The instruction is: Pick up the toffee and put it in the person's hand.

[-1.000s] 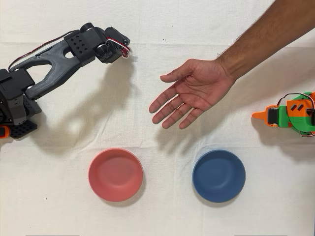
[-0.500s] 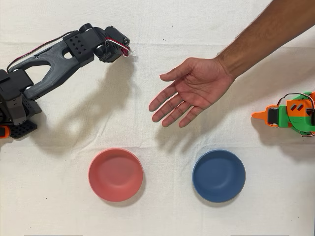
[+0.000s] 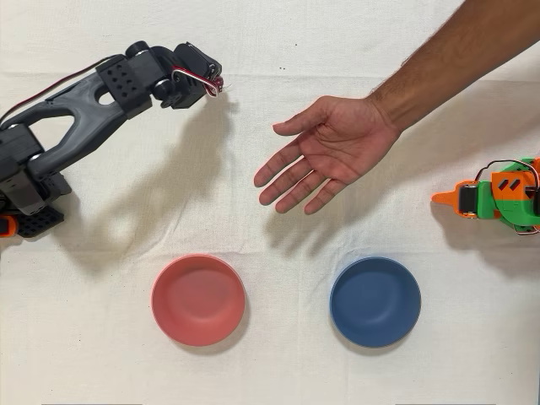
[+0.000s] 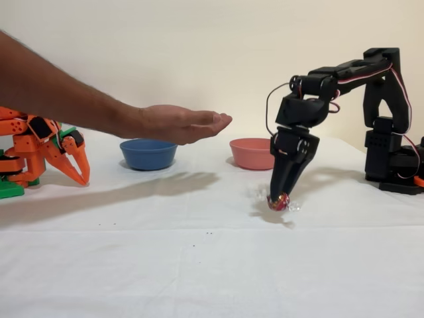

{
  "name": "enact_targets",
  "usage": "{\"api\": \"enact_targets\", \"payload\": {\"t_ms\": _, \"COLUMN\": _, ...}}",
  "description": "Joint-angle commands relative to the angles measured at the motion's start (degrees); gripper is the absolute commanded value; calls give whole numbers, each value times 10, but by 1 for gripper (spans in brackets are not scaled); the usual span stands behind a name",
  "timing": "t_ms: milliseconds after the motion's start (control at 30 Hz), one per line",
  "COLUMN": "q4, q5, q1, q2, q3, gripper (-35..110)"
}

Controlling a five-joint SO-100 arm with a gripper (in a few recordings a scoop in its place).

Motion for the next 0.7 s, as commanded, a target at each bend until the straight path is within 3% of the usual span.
{"api": "enact_targets", "payload": {"t_ms": 0, "q4": -5, "q5": -13, "q1": 11, "q2": 108, "q3": 1, "gripper": 9}}
{"api": "enact_targets", "payload": {"t_ms": 667, "q4": 39, "q5": -96, "q1": 157, "q2": 268, "q3": -51, "gripper": 8}}
